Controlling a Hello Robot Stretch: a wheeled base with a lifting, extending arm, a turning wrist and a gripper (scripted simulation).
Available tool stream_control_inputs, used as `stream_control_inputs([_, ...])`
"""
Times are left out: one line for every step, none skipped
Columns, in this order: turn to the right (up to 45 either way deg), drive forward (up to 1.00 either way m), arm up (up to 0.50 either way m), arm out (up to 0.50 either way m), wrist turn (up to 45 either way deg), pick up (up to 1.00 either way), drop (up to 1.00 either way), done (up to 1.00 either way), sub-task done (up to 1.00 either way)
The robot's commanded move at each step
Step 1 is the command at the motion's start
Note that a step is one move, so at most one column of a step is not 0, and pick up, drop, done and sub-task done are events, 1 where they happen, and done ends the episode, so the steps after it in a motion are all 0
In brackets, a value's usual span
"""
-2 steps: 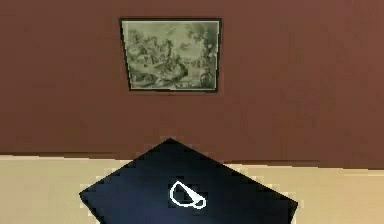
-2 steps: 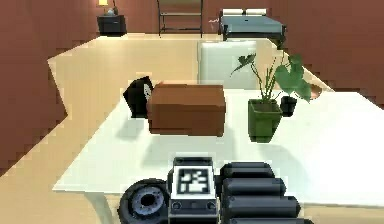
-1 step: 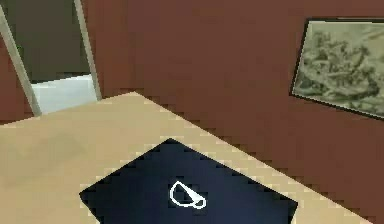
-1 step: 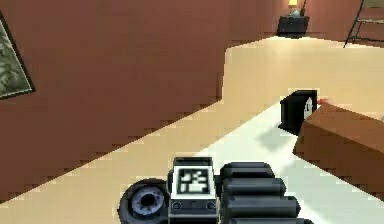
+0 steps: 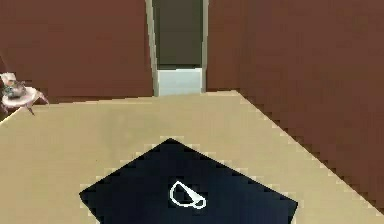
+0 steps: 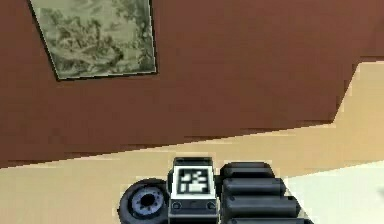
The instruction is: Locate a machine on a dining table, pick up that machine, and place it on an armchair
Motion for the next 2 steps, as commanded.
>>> stream_control_inputs([0.0,1.00,0.00,0.00,0.0,0.00,0.00,0.00,0.00])
stream_control_inputs([0.0,1.00,0.00,0.00,0.0,0.00,0.00,0.00,0.00])
